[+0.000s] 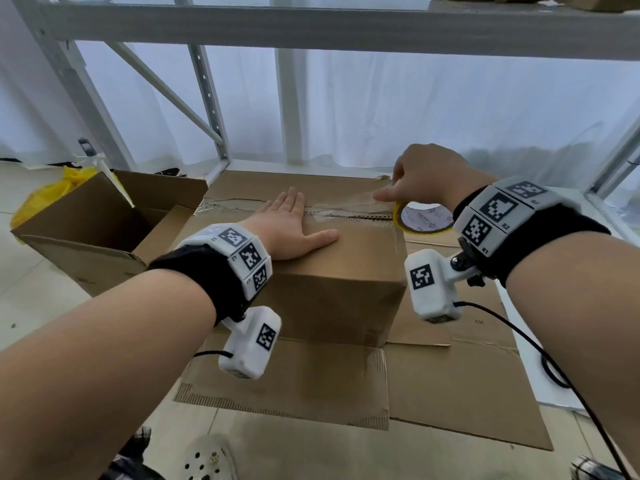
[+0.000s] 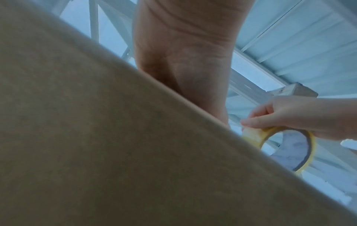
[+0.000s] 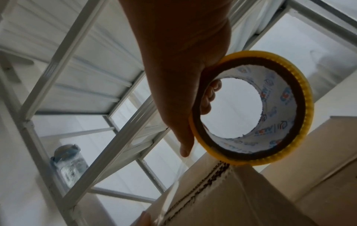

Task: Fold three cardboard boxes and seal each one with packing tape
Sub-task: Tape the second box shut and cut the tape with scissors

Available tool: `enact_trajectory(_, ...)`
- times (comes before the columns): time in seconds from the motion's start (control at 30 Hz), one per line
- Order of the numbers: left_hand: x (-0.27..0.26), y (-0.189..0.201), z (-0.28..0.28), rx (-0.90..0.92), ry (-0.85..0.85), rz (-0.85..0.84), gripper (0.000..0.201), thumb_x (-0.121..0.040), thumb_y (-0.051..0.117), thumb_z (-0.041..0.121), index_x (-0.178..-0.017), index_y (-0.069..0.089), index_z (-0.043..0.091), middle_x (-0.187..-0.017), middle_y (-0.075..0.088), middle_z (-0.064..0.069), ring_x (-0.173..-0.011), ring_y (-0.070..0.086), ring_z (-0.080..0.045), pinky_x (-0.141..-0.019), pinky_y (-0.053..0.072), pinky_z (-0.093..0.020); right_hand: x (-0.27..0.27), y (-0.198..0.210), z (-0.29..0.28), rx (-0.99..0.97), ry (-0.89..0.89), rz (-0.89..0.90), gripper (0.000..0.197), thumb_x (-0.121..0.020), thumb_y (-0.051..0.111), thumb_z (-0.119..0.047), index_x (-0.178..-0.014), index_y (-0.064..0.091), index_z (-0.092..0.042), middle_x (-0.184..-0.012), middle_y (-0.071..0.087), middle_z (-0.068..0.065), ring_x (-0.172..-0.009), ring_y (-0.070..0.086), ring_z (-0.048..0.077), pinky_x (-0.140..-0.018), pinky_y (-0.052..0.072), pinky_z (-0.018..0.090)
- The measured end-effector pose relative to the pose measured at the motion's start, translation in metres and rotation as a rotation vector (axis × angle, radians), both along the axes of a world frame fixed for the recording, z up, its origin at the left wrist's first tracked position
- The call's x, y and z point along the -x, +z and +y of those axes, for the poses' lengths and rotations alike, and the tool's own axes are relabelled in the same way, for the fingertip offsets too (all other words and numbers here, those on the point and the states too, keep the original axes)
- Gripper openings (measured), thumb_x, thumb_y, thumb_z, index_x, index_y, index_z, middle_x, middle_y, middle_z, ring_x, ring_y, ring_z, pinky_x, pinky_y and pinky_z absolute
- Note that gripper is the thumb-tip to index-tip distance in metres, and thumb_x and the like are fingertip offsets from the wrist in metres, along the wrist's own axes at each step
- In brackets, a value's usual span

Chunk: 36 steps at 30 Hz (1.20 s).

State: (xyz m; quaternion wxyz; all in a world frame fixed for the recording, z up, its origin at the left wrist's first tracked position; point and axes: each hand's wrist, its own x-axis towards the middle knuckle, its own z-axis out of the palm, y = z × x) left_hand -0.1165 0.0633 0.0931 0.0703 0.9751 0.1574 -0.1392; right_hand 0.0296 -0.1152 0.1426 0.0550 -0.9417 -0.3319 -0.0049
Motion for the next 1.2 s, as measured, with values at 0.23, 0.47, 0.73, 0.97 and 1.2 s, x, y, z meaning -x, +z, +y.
enact_trajectory(0.23, -0.025, -0.001, -0.039, 0.019, -0.108, -0.015, 0.097, -0.086, 0.022, 0.075, -0.151, -0.012, 0.012, -0.159, -0.017, -0.005, -0.146, -0.013, -0.015, -0.119, -0.007, -0.033, 0.004, -0.001, 0.002, 0.018, 0.011, -0.056, 0.041, -0.076, 0.068, -0.058, -0.088, 0.069, -0.018, -0.086, 0.067, -0.002, -0.087, 0.061, 0.02, -0.067, 0.04, 0.029)
enact_trajectory(0.47, -0.025, -0.003, -0.04, 0.047, -0.129, 0.0, 0.098, -0.085, 0.023, 0.076, -0.151, -0.012, 0.014, -0.159, -0.017, -0.003, -0.146, -0.013, -0.014, -0.119, -0.006, -0.032, 0.006, 0.004, 0.009, 0.167, 0.018, -0.078, 0.049, -0.077, 0.066, -0.062, -0.083, 0.059, -0.014, -0.079, 0.06, -0.001, -0.084, 0.06, 0.023, -0.068, 0.044, 0.032)
enact_trajectory(0.73, -0.026, -0.002, -0.039, 0.045, -0.133, -0.006, 0.097, -0.085, 0.024, 0.076, -0.152, -0.011, 0.015, -0.159, -0.016, -0.002, -0.147, -0.011, -0.013, -0.119, -0.005, -0.032, 0.006, 0.002, 0.002, 0.229, -0.017, -0.045, 0.059, -0.081, 0.055, -0.069, -0.064, 0.047, -0.013, -0.069, 0.052, 0.0, -0.072, 0.053, 0.021, -0.065, 0.041, 0.033)
enact_trajectory(0.97, -0.027, -0.005, -0.04, 0.045, -0.14, -0.035, 0.098, -0.085, 0.023, 0.077, -0.152, -0.011, 0.015, -0.159, -0.016, -0.001, -0.147, -0.011, -0.012, -0.119, -0.006, -0.032, 0.002, -0.012, -0.01, 0.141, -0.005, -0.019, 0.066, -0.092, 0.031, -0.068, -0.058, 0.042, -0.013, -0.063, 0.046, 0.002, -0.06, 0.045, 0.015, -0.068, 0.038, 0.034)
enact_trajectory(1.2, -0.019, -0.005, -0.021, 0.053, -0.072, -0.048, 0.101, -0.082, 0.024, 0.079, -0.152, -0.01, 0.014, -0.159, -0.017, -0.001, -0.146, -0.012, -0.013, -0.119, -0.005, -0.033, 0.0, -0.012, -0.005, 0.126, -0.022, -0.031, 0.057, -0.095, 0.041, -0.056, -0.058, 0.039, -0.012, -0.063, 0.045, 0.003, -0.057, 0.042, 0.016, -0.065, 0.039, 0.034)
